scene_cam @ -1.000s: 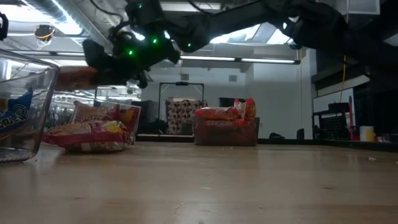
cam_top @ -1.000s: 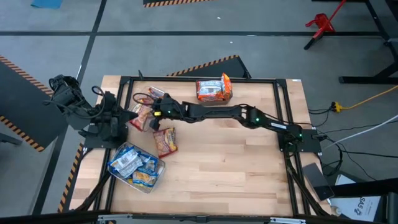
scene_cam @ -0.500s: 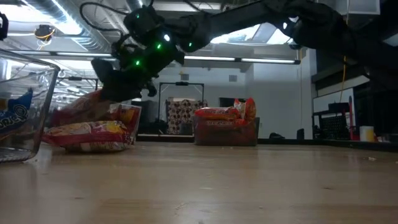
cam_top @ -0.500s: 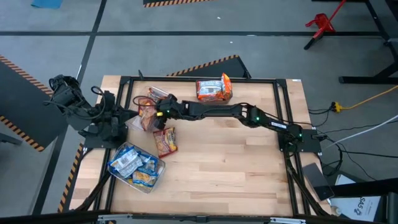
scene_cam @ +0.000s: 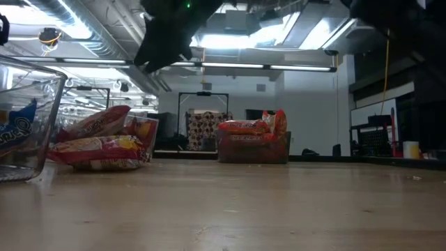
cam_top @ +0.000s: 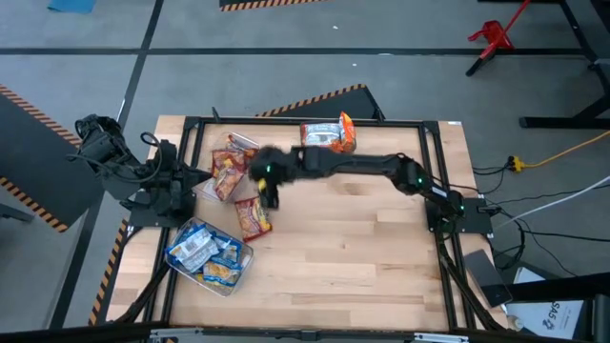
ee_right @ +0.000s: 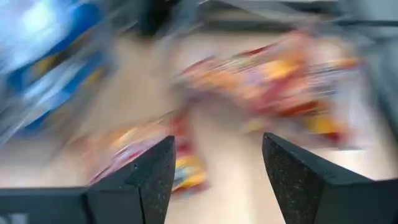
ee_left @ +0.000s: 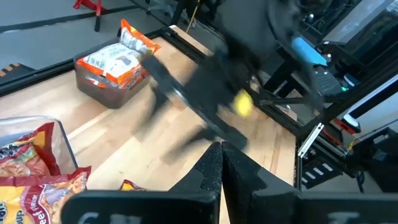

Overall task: Sort Maruchan noodles
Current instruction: Put the red noodle into the top transparent bin, then return to Home Position

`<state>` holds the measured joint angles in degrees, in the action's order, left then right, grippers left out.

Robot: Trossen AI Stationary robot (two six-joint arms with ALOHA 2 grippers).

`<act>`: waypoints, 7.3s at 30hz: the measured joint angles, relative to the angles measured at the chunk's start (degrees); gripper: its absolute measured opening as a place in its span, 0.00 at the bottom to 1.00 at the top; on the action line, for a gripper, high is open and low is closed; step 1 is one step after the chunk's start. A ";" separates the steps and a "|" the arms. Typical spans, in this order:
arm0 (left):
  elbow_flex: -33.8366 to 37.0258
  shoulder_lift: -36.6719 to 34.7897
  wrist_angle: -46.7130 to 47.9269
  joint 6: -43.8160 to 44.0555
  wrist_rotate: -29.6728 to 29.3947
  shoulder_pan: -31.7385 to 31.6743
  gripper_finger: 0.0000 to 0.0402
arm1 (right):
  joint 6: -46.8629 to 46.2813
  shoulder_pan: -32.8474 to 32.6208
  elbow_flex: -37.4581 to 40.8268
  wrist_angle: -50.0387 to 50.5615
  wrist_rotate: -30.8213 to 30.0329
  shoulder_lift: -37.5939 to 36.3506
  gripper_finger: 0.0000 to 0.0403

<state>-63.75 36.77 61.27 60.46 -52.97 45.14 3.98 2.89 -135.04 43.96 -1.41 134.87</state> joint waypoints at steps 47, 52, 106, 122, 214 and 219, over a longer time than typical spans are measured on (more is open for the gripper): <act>0.02 0.00 -0.01 -2.09 -1.67 -0.01 0.00 | 20.66 -13.26 24.09 -26.02 -22.66 6.86 0.64; 0.02 0.01 -0.02 -2.11 -1.81 0.00 0.00 | 19.59 -13.50 24.06 -24.78 -23.07 6.86 0.40; 0.02 -0.02 1.30 -2.62 -3.48 -0.01 0.00 | 32.08 0.57 0.26 -49.59 -12.44 17.59 0.00; 0.02 -0.02 2.63 -2.56 -3.42 0.01 0.00 | 39.66 -2.28 0.11 -38.73 -20.00 17.81 0.05; 63.32 -36.35 -75.52 -35.44 32.37 0.16 0.00 | -28.90 -24.17 134.53 -55.62 -37.94 -131.75 0.46; 63.32 -36.35 -68.53 -35.11 30.35 0.14 0.00 | -29.15 -24.18 134.53 -48.28 -37.03 -131.68 0.46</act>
<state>-0.43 0.43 -7.26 25.35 -22.62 45.28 -25.17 -21.29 -0.51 -4.33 -38.44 3.19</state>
